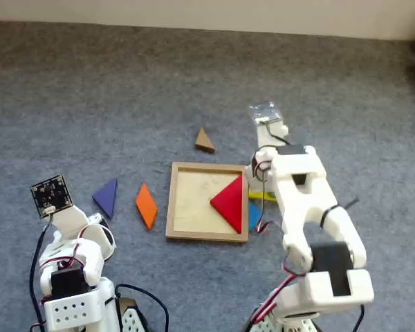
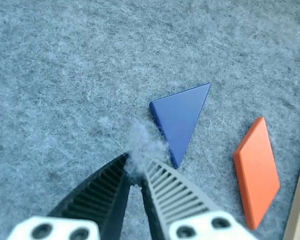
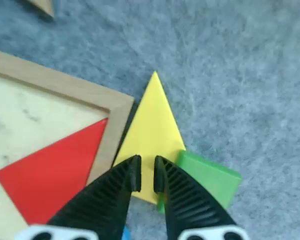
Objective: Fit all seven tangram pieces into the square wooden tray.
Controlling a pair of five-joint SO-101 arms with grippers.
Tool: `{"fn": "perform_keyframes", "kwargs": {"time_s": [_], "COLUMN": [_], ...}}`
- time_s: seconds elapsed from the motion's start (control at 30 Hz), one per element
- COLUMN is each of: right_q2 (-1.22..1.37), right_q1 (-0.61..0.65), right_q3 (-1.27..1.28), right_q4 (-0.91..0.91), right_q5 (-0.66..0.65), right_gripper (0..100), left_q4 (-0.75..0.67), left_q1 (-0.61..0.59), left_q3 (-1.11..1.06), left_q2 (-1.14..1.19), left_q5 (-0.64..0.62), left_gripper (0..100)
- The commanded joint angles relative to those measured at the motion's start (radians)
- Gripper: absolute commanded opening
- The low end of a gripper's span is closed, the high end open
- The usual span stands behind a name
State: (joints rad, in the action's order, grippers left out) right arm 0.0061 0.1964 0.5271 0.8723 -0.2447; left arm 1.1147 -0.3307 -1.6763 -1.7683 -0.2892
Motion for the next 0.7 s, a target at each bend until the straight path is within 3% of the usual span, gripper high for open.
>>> {"fn": "perform_keyframes", "kwargs": {"time_s": [0.0, 0.13, 0.43, 0.67], "right_q2": [-0.001, -0.001, 0.005, 0.113], "right_q1": [-0.035, -0.039, -0.110, -0.125], "right_q3": [-0.151, -0.208, -0.217, -0.254], "right_q4": [0.113, 0.200, 0.208, 0.211], "right_q5": [0.009, 0.135, 0.252, 0.258], "right_gripper": [12.8, 21.9, 22.2, 22.3], "left_q4": [-0.008, -0.008, -0.008, -0.008], "left_q1": [-0.013, -0.013, -0.013, -0.013], "left_q3": [-0.021, -0.021, -0.021, -0.021], "left_q2": [-0.024, -0.024, -0.024, -0.024], "left_q5": [-0.008, -0.008, -0.008, -0.008], "left_gripper": [1, 1, 1, 1]}}
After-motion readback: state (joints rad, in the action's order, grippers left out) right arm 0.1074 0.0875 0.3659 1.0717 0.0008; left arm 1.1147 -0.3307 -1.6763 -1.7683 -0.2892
